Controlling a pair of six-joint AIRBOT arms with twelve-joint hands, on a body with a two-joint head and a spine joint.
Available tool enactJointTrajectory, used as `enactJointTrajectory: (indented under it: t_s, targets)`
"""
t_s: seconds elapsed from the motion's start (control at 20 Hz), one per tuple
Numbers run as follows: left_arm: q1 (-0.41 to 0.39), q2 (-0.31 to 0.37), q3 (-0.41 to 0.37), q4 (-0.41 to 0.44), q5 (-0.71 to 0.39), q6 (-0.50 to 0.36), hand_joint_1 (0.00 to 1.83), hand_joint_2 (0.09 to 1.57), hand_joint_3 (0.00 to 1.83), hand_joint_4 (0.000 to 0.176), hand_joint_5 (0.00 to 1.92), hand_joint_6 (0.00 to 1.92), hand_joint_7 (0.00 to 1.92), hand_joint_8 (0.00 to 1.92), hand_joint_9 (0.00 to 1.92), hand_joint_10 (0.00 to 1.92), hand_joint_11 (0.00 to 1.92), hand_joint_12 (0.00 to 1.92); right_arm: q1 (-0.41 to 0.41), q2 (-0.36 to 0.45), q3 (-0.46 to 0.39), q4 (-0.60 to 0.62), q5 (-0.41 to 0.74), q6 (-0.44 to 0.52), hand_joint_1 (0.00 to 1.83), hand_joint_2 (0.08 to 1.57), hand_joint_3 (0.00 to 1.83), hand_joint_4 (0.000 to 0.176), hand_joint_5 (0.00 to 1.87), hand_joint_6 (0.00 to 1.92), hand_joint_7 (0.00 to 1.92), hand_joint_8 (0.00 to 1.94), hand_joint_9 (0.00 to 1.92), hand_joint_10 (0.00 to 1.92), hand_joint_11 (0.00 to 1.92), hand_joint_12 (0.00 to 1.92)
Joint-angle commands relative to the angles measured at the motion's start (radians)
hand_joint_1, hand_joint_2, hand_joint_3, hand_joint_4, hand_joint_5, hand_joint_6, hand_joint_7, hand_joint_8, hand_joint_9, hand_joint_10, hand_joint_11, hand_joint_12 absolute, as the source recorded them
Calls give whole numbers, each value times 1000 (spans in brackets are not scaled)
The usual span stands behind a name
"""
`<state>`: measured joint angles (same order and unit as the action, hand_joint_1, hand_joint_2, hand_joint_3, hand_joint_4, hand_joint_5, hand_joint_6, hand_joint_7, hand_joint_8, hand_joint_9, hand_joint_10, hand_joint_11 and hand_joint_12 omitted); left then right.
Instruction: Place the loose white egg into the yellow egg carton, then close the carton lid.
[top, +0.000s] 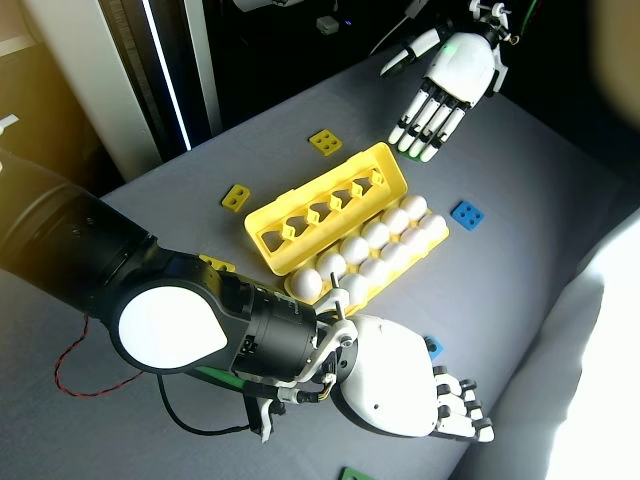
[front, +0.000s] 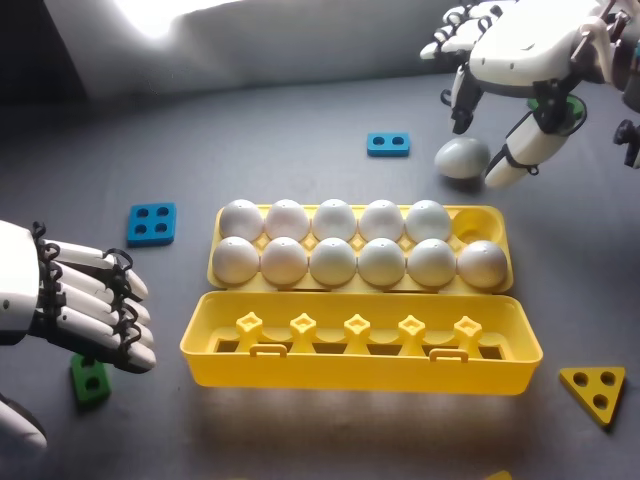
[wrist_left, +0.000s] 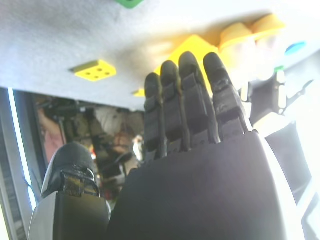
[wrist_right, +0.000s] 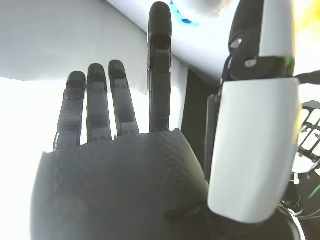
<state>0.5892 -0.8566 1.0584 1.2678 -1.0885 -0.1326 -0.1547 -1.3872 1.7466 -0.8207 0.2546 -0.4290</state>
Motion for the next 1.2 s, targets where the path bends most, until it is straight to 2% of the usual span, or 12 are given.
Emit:
enactJointTrajectory:
  t_s: [0.0,0.1,0.25,0.3,0.35,0.55,0.6,0.65,0.95,1.05,1.15]
  targets:
    - [-2,10,7,-62,-59,-3,0,1169,0,0,366,2,354,2,310,2,0,523,0,10,15,22,71,-2,860,786,0,140,942,10,144,7,100,8,0,0]
    - [-2,9,7,-62,-59,-3,0,1167,0,0,378,3,364,2,318,1,0,509,-7,0,32,23,76,-2,875,795,3,132,956,12,143,4,86,1,0,0]
    - [-2,8,7,-58,-59,-3,0,1168,0,0,378,1,362,0,319,0,0,524,-15,-10,49,24,89,-2,868,797,3,137,958,11,141,2,86,1,0,0]
    - [-2,7,7,-58,-59,-3,0,1167,0,0,379,1,369,3,325,2,0,525,-16,-14,50,25,92,-2,881,792,0,126,952,7,146,3,94,3,0,0]
    - [-2,6,7,-58,-59,-3,0,1166,0,0,376,0,368,2,323,1,0,522,-16,-17,50,27,95,-2,867,795,2,133,949,5,141,1,92,2,0,0]
    - [-2,5,7,-57,-59,-3,0,1165,0,0,374,2,360,2,313,2,0,524,-17,-28,52,28,101,-2,846,802,4,141,940,1,150,3,92,1,0,0]
    - [-2,5,7,-54,-59,-3,0,1171,1,0,375,3,360,2,311,1,0,524,-18,-31,52,29,101,-2,849,798,2,140,940,2,151,3,96,3,0,0]
    - [-2,5,7,-53,-59,-3,0,1172,2,0,388,5,374,5,324,4,0,541,-21,-33,53,32,102,-2,850,795,1,131,940,2,151,3,95,2,0,0]
    - [-2,5,6,-53,-59,-3,0,1162,0,0,402,3,382,2,331,2,0,553,-33,-37,72,36,112,-6,828,792,0,139,925,1,147,2,99,4,0,0]
    - [-2,5,7,-53,-59,-3,0,1166,0,0,400,1,385,2,337,3,0,567,-33,-40,88,36,116,-6,849,798,2,126,943,7,146,1,98,2,0,0]
    - [-2,3,6,-53,-60,-3,0,1167,1,0,404,2,392,3,344,4,0,582,-33,-42,99,36,125,-6,852,814,8,132,951,9,146,2,96,5,0,0]
